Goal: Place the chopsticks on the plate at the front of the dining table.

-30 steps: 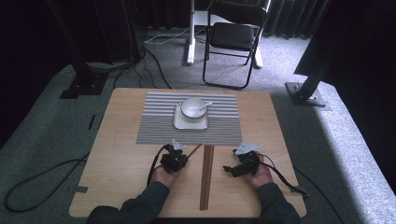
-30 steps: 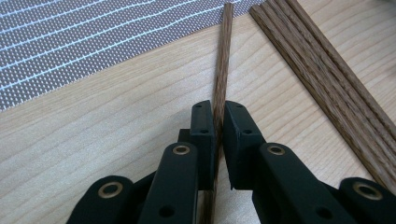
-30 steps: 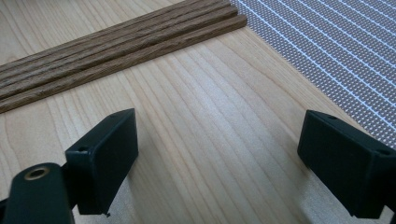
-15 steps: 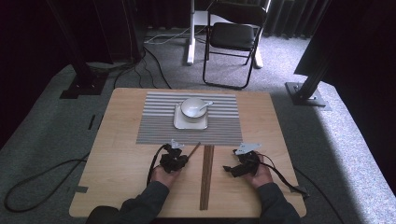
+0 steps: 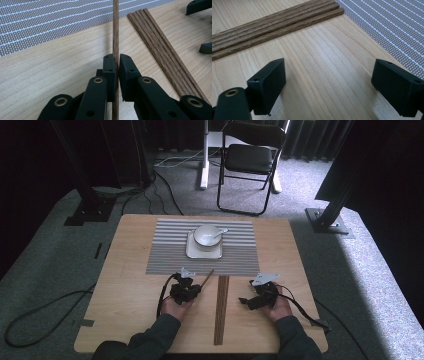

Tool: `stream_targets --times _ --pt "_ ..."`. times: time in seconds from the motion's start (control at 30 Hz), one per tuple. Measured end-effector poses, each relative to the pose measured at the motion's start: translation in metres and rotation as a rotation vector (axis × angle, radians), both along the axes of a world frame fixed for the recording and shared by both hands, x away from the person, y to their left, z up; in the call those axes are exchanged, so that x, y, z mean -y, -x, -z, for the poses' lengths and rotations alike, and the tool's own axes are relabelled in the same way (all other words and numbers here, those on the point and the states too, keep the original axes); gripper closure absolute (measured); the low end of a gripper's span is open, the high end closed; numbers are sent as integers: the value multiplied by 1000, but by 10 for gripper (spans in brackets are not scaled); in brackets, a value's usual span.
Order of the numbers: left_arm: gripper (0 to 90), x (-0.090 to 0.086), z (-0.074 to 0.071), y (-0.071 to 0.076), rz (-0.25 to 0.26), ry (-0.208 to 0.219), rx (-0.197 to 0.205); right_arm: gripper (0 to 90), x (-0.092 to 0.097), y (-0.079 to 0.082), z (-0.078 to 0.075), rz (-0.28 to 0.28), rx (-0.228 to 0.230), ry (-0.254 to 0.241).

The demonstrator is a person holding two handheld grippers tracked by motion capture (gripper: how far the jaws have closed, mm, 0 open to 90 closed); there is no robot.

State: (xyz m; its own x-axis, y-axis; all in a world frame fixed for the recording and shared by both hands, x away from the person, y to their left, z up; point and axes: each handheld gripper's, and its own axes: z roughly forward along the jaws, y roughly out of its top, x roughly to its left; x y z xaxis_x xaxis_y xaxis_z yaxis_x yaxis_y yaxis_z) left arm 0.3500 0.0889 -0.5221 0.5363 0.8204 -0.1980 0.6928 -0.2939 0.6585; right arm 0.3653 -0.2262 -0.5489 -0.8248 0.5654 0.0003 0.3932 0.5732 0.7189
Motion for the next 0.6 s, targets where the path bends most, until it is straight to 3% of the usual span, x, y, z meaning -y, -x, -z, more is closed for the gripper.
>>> stream_targets --times 0.6 --pt "844 -7 -13 -1 -18 35 19 116 0 0 0 0 0 1"
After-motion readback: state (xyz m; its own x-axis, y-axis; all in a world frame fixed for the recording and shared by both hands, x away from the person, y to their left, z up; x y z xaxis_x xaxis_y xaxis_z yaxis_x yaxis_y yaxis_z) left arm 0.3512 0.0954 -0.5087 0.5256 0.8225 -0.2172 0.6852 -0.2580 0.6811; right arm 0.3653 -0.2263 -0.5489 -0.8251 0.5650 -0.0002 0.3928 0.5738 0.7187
